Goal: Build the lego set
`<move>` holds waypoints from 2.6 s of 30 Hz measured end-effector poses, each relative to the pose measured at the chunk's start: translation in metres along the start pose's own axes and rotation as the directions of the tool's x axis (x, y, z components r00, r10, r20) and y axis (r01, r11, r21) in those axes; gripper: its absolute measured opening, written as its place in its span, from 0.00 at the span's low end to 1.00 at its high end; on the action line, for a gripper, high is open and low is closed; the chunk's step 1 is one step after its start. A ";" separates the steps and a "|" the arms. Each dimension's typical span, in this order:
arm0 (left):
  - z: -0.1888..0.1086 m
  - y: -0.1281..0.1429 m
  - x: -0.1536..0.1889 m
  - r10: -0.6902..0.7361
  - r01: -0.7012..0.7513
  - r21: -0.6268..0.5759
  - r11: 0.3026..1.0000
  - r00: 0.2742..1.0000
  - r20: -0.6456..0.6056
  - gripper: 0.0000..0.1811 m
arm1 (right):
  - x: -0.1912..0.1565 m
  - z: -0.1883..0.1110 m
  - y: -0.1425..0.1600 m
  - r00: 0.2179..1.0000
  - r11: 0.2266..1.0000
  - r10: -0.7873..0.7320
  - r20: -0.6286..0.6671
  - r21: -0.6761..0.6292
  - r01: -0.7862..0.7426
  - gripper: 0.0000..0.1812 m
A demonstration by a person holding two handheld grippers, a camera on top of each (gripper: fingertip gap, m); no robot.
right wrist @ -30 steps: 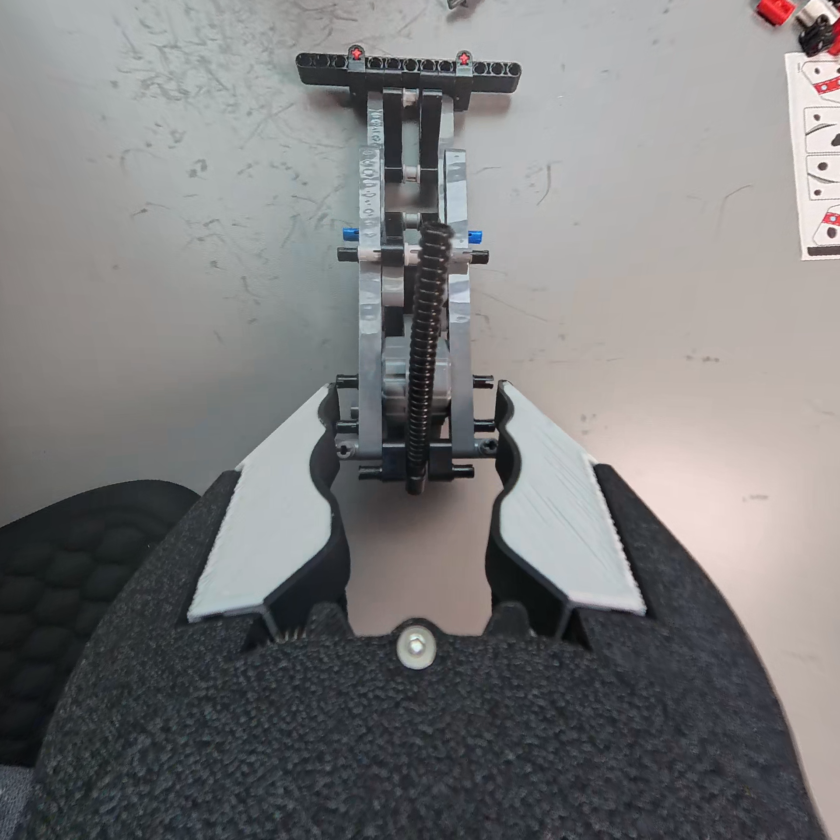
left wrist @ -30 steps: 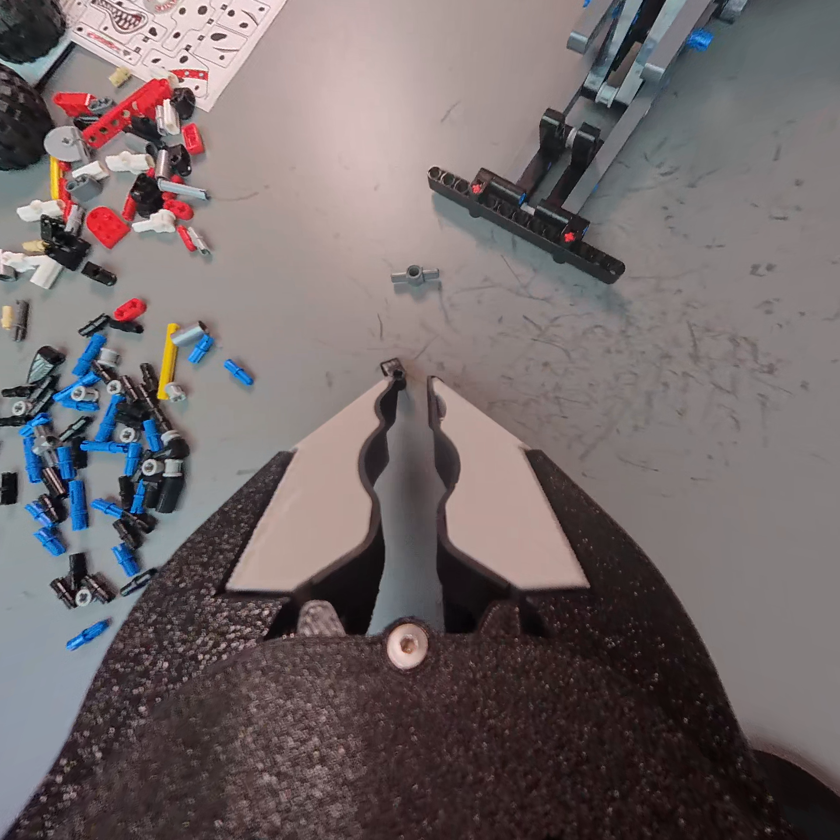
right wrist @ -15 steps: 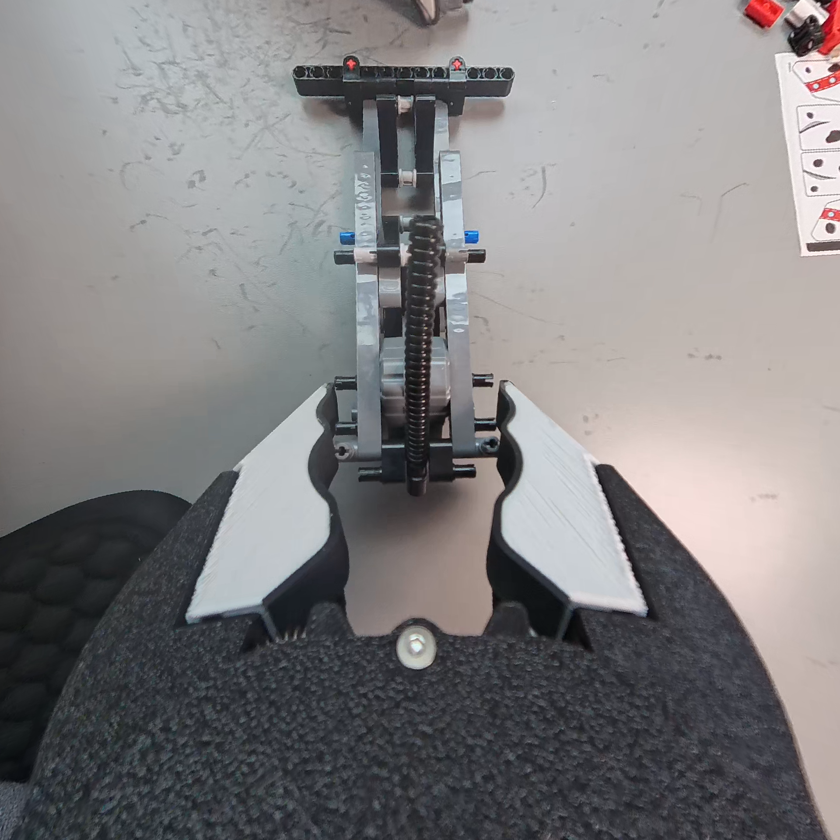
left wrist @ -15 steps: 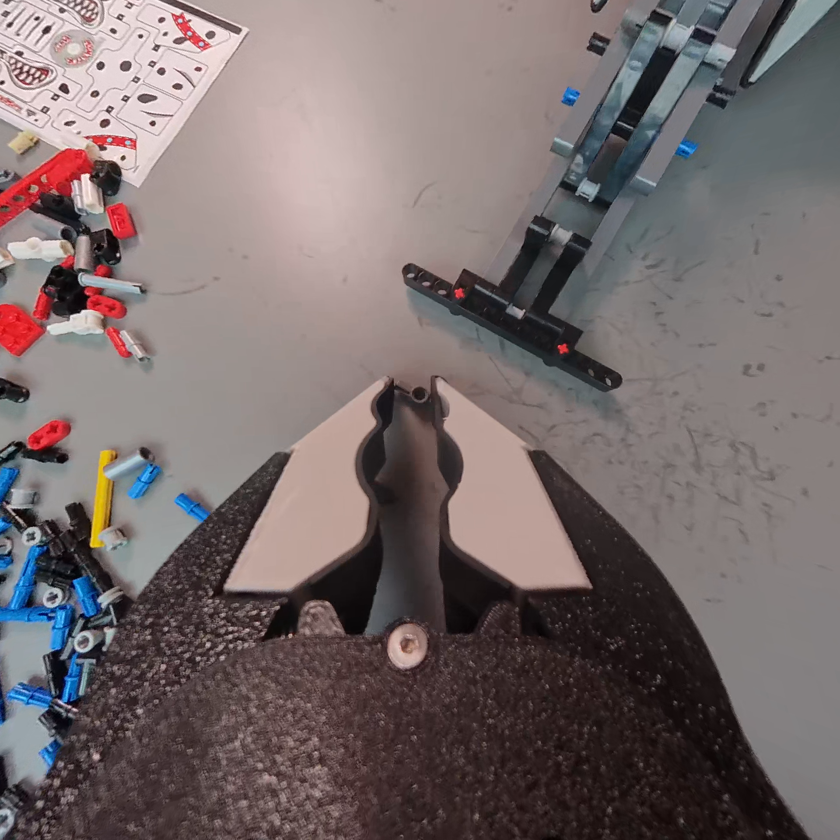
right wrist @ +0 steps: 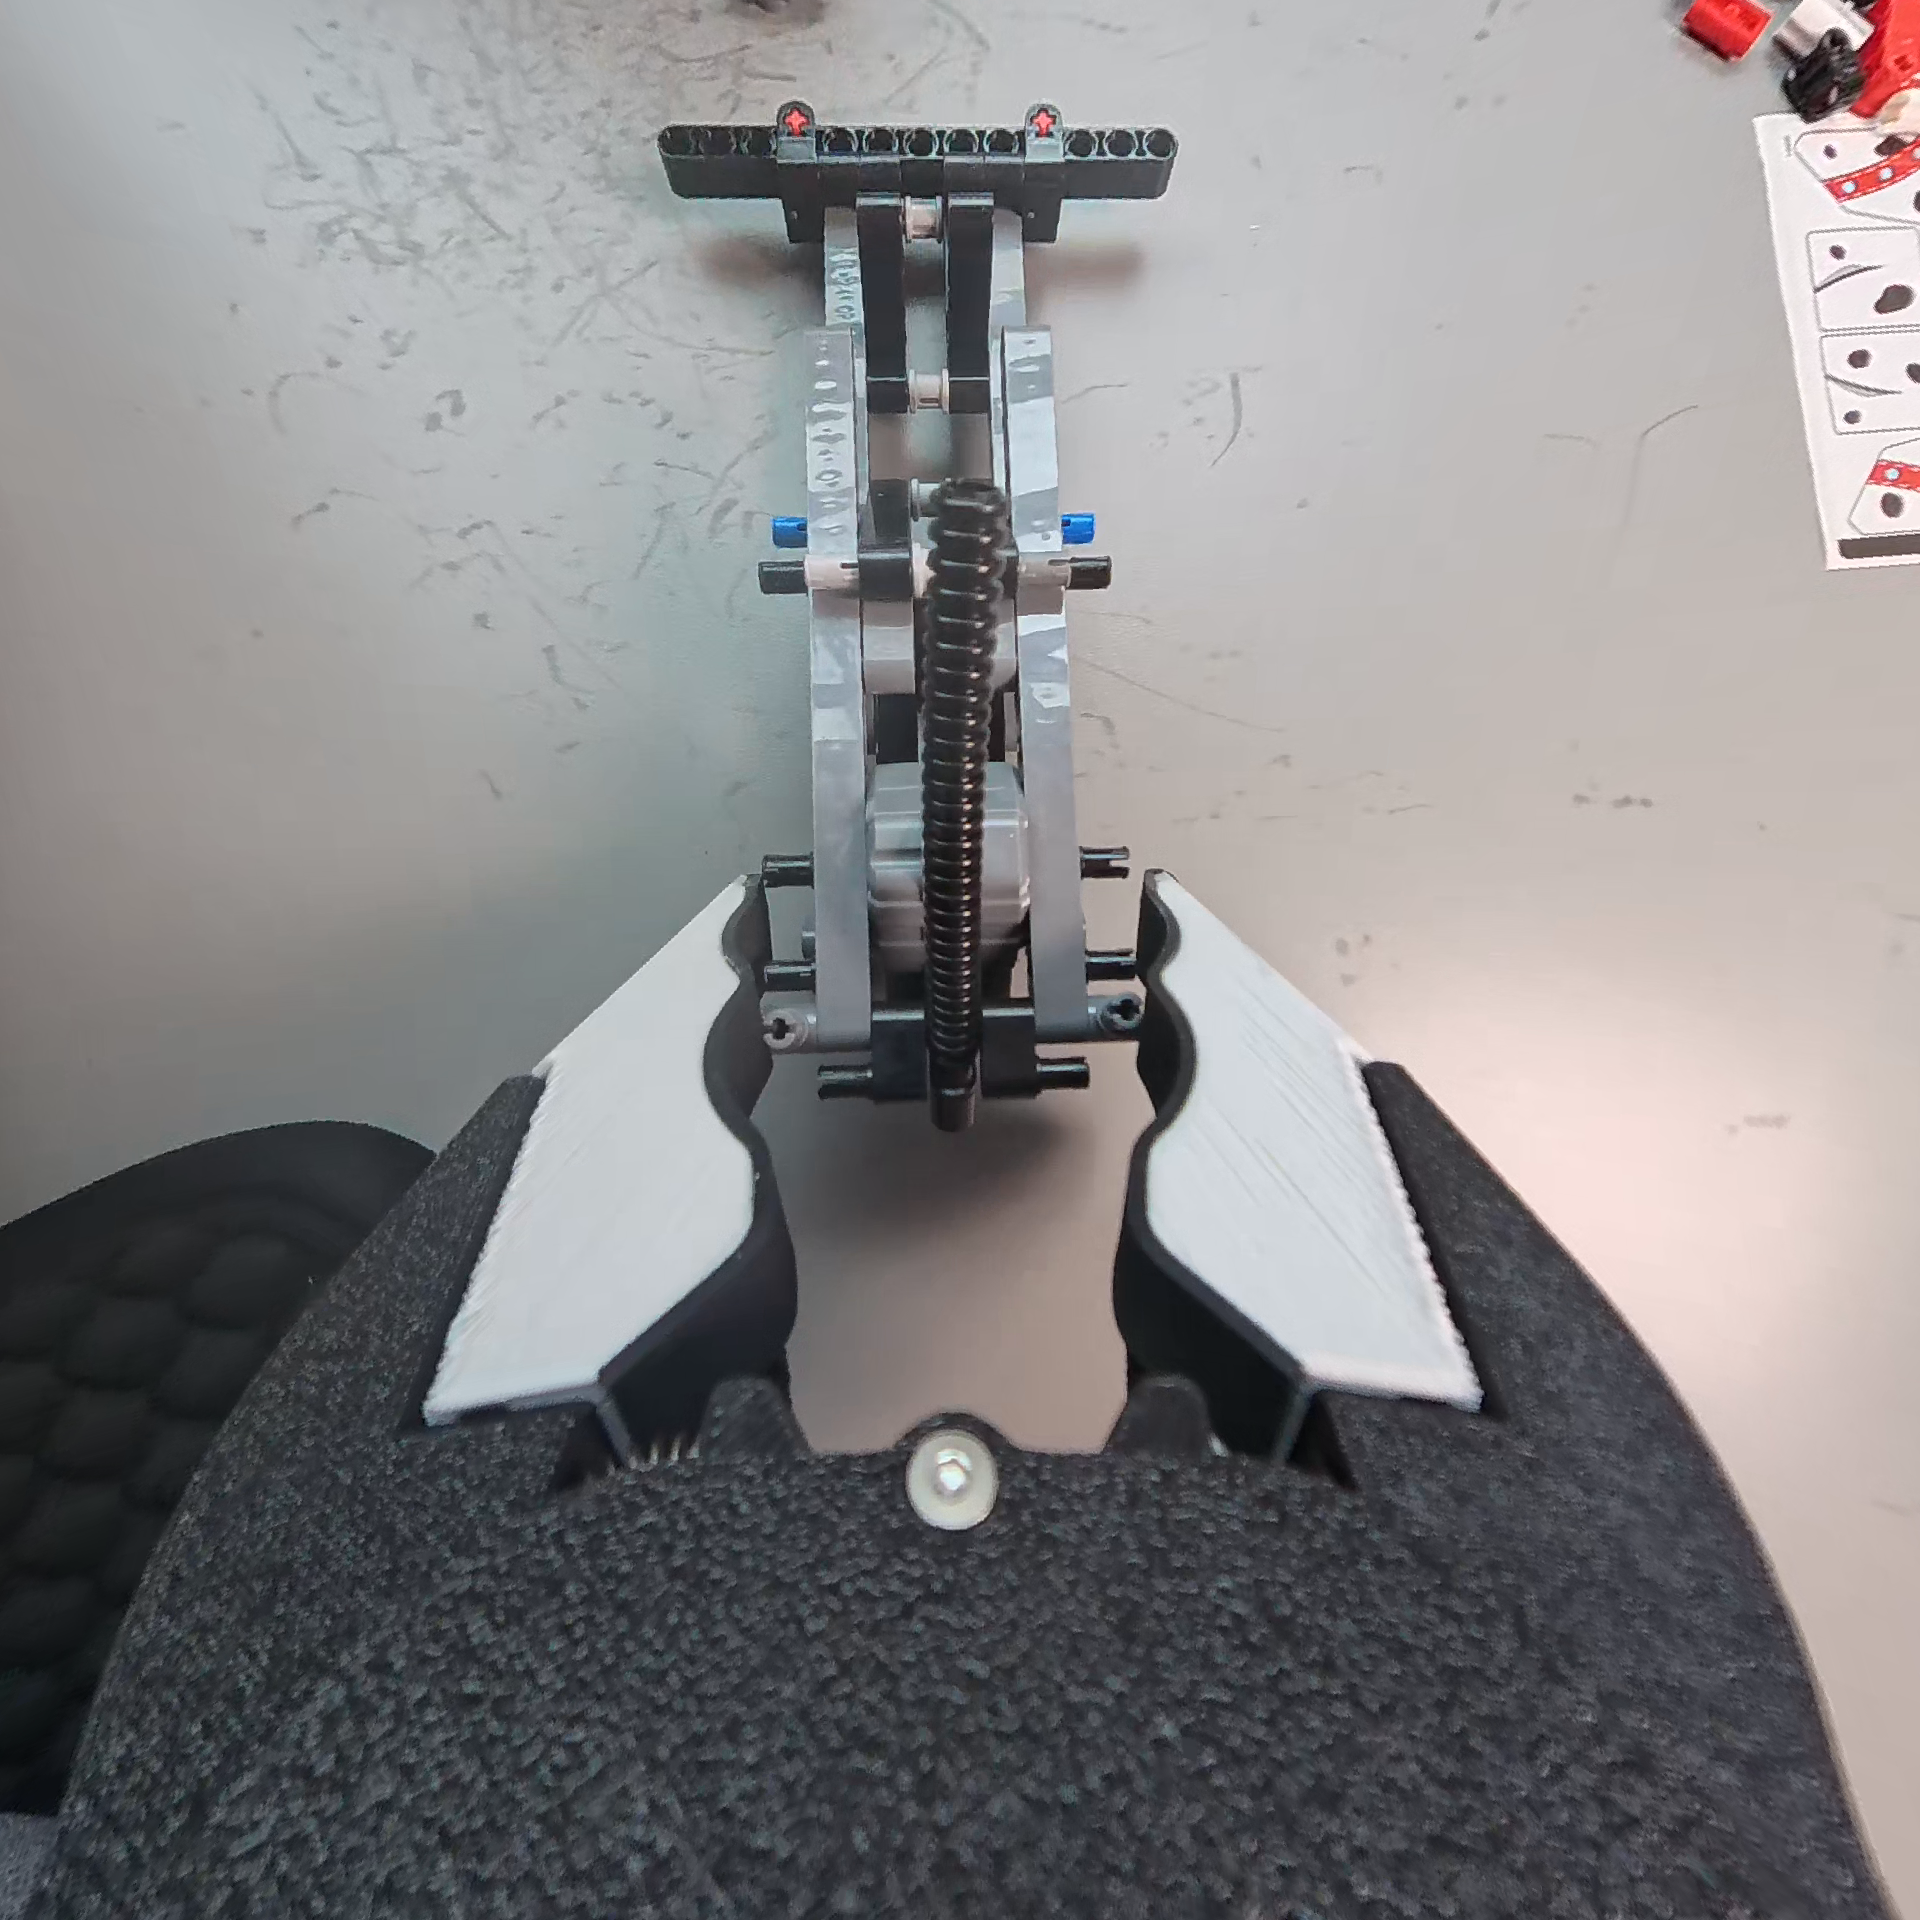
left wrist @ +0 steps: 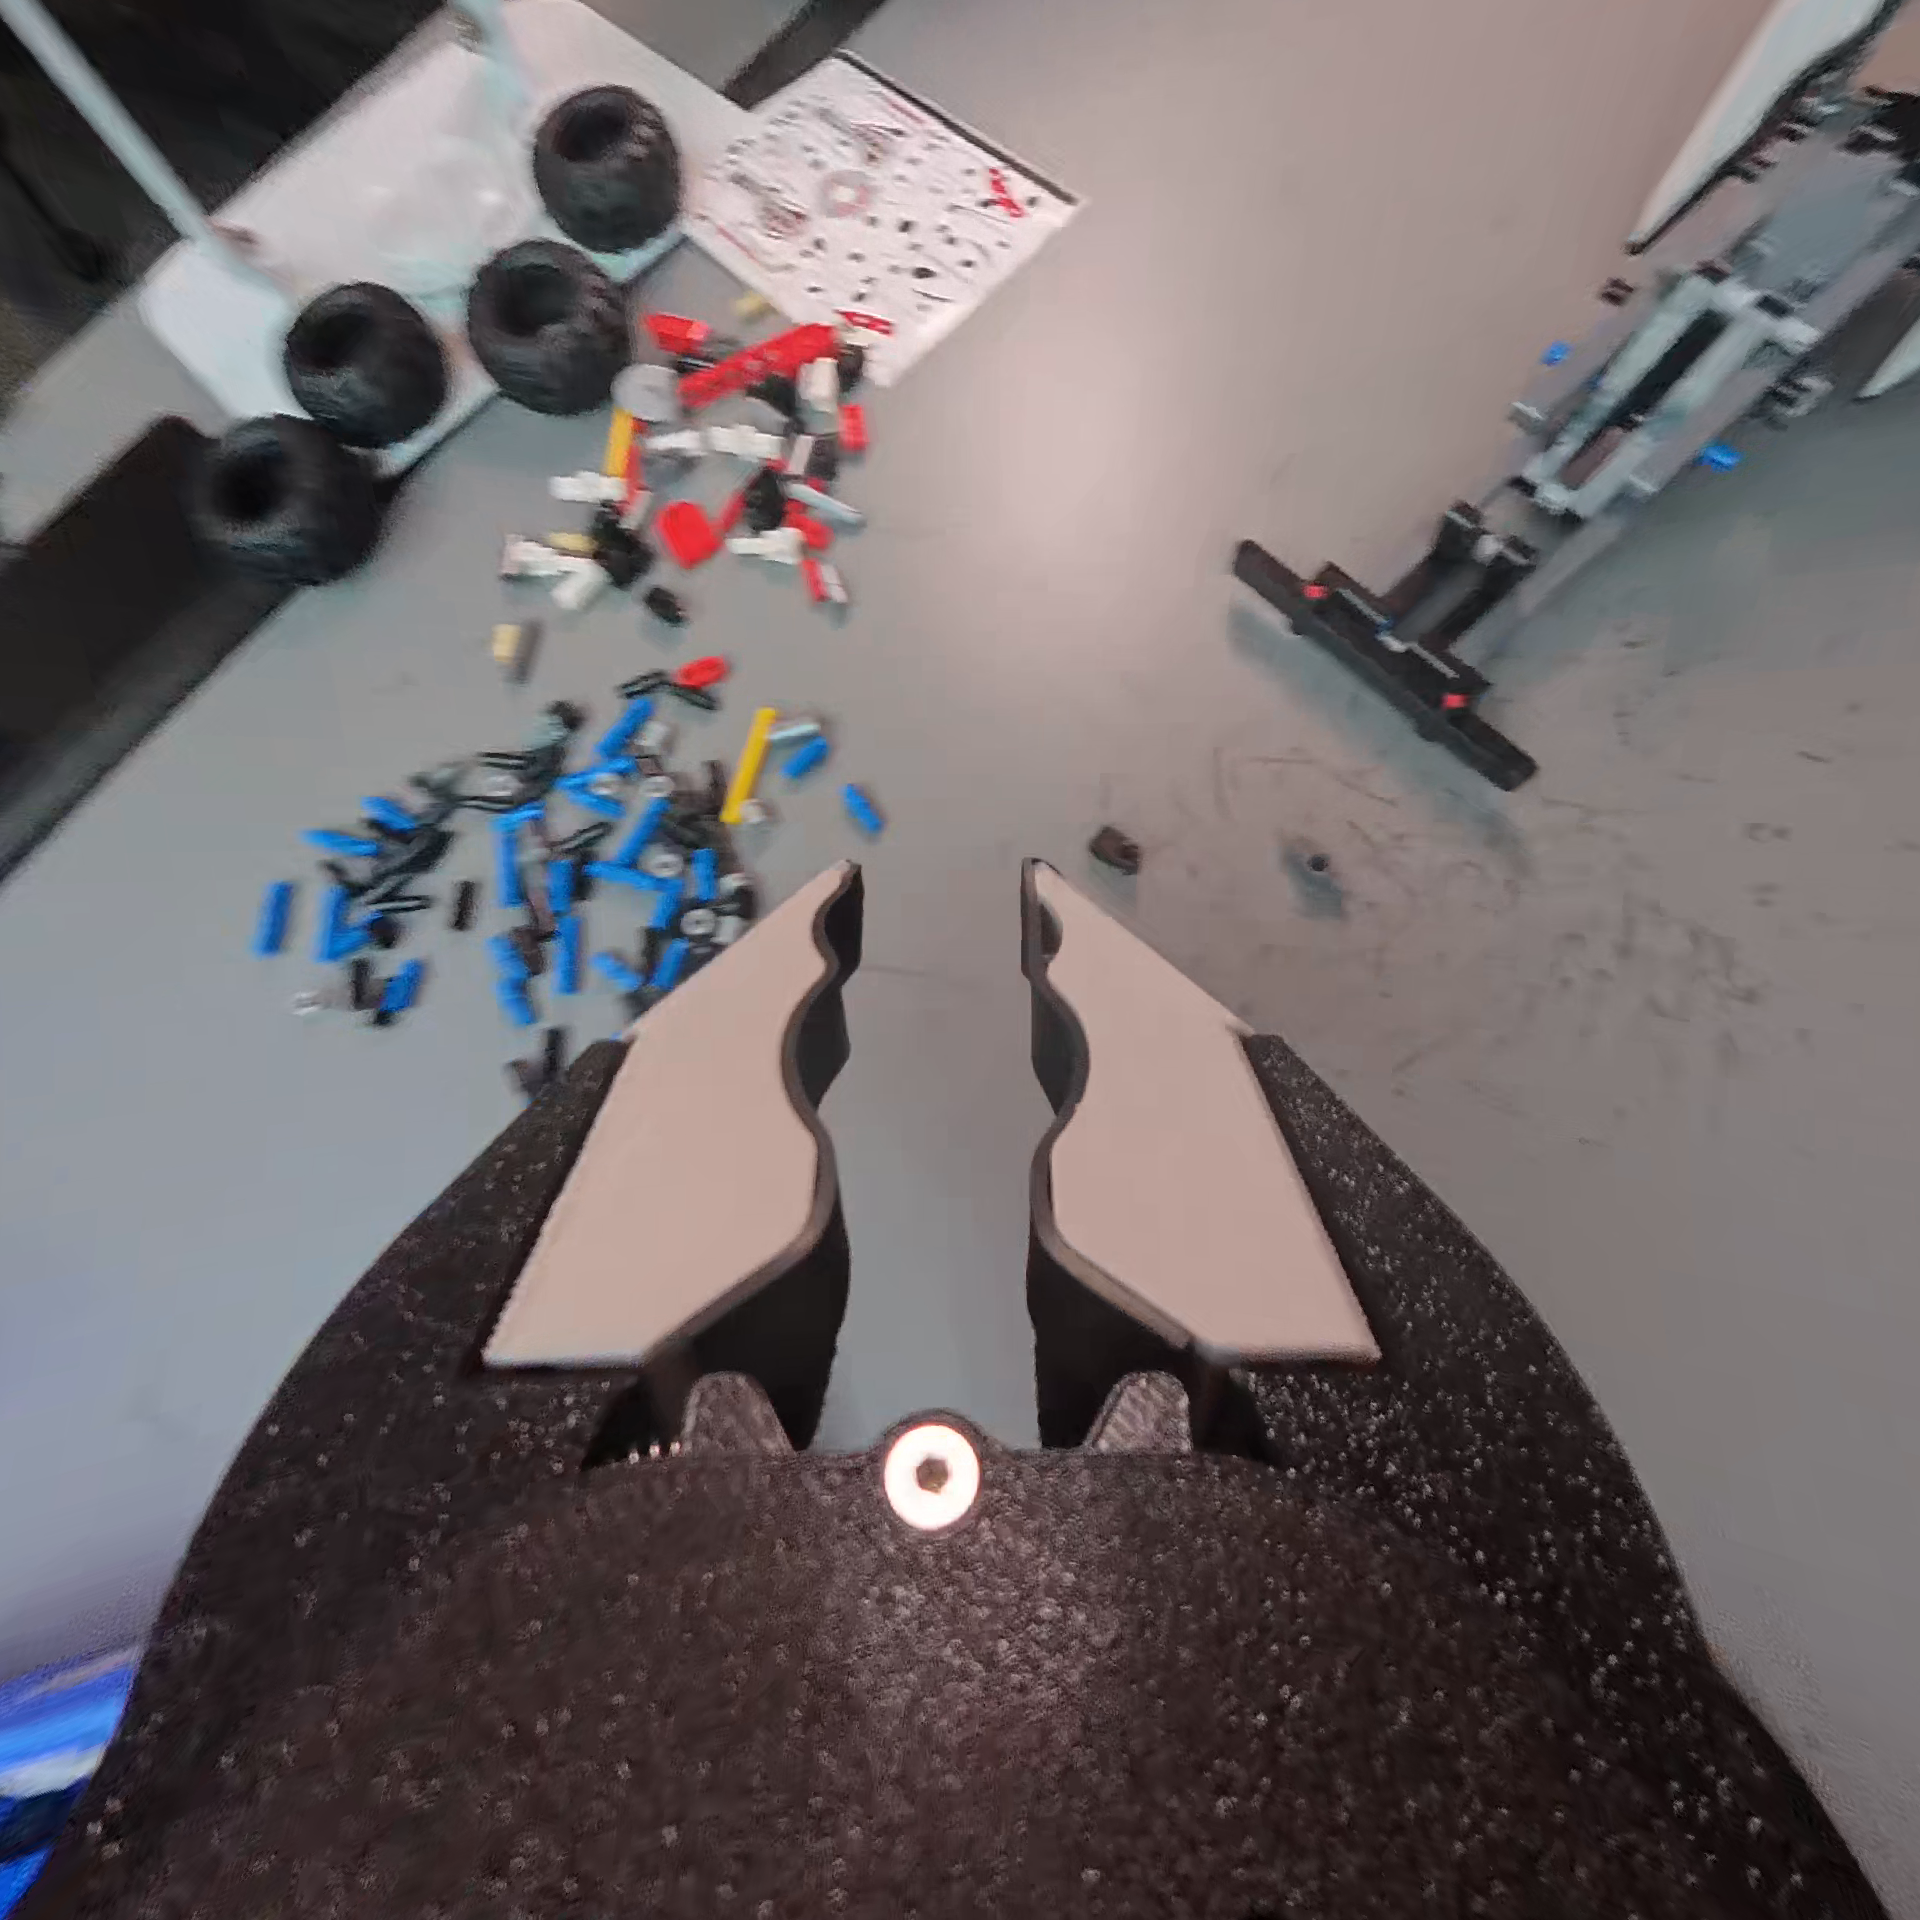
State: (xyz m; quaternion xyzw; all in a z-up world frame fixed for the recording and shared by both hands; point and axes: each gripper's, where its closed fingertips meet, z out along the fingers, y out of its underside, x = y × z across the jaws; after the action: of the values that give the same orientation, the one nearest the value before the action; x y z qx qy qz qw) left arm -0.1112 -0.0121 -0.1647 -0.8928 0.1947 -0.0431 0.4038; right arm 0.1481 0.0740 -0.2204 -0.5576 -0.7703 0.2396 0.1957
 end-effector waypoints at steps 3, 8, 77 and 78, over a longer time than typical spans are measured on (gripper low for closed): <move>-0.034 -0.016 -0.046 0.085 -0.073 -0.074 0.995 0.983 0.164 0.15 | 0.000 0.000 0.000 1.000 1.000 0.002 0.003 0.004 -0.002 0.39; -0.032 -0.009 -0.090 0.195 -0.180 -0.317 0.931 0.981 0.015 0.11 | 0.000 0.001 -0.001 1.000 1.000 0.000 -0.010 0.004 0.000 0.39; 0.024 0.032 0.050 0.217 -0.318 -0.289 0.903 0.918 -0.333 0.06 | 0.017 -0.046 -0.055 0.939 0.849 0.163 -0.302 0.528 0.023 0.30; 0.026 0.035 0.055 0.213 -0.311 -0.287 0.906 0.921 -0.325 0.06 | 0.017 -0.046 -0.055 0.940 0.849 0.162 -0.301 0.528 0.023 0.30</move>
State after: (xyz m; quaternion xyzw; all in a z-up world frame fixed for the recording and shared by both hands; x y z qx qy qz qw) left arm -0.0652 -0.0360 -0.2123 -0.8976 0.3747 -0.0830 0.2168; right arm 0.1273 0.0828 -0.1504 -0.5435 -0.6099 0.3492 0.4591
